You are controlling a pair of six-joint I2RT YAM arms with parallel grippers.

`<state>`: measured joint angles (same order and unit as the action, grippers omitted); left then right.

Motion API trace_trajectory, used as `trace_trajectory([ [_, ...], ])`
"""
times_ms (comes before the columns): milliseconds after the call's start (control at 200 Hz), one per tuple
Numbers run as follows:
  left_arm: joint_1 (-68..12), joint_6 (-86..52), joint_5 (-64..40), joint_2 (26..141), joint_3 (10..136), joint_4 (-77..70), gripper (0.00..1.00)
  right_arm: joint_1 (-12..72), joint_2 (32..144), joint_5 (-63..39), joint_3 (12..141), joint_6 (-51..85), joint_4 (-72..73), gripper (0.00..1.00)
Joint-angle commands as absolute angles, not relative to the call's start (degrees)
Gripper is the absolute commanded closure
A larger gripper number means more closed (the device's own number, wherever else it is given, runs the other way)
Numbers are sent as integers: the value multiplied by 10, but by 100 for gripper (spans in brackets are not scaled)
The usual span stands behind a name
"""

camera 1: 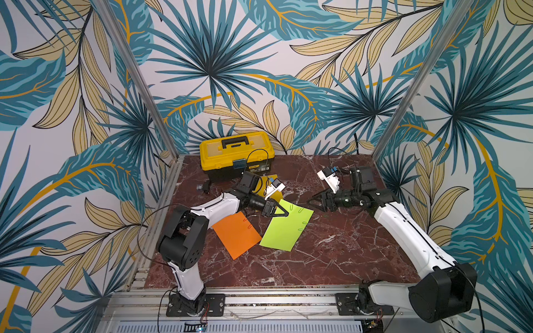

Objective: Unclip the paperclips from the documents
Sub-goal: Pick up the document from the center of the board, then remove the paper clip from the document.

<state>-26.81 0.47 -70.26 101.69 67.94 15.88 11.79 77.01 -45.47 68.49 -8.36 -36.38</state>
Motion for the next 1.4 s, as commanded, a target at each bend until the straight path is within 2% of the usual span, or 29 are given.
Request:
trace_trajectory([
  [0,-272,105,-658,996,705,249,100,136,798,-466,717,-145,-420,39],
  [426,-273,162,-600,979,696,260,100,181,900,-476,776,-204,-452,46],
  [1137,-276,163,-616,978,702,260,100,211,930,-497,750,-179,-360,50],
  [1397,-276,158,-617,979,706,260,100,216,940,-520,741,-181,-359,58],
])
